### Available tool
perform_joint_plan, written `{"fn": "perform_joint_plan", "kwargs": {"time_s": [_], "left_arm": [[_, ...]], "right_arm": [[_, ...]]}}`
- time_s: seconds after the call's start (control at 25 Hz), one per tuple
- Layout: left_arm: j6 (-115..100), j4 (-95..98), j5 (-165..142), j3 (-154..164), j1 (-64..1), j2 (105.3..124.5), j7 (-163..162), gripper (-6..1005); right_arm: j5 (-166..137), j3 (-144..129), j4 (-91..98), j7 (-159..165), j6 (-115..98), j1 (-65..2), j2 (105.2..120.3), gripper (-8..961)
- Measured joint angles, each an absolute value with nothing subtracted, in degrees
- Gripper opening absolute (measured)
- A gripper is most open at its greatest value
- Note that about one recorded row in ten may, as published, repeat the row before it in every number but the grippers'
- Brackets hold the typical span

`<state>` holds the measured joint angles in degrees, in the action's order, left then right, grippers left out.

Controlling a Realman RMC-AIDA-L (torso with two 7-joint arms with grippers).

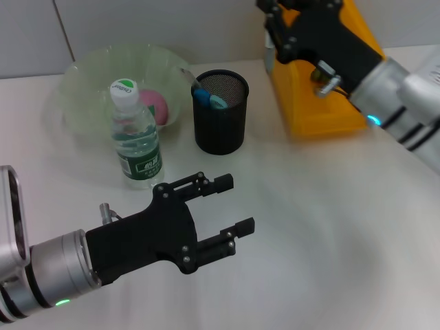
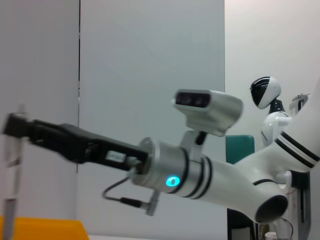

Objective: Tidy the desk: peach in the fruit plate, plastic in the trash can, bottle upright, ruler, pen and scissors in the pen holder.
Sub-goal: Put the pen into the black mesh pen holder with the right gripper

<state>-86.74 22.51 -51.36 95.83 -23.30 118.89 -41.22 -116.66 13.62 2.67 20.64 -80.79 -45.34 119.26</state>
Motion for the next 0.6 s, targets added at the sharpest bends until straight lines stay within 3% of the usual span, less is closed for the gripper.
{"fn": "perform_joint_plan", "kwargs": {"time_s": [0.6], "left_arm": [[-86.7,22.4,-51.1,95.6,-23.4,118.73,-42.6,649]], "right_arm": [[-116.9,13.1,-2.3,19.4,-71.5,-50.0,119.35,127]]}}
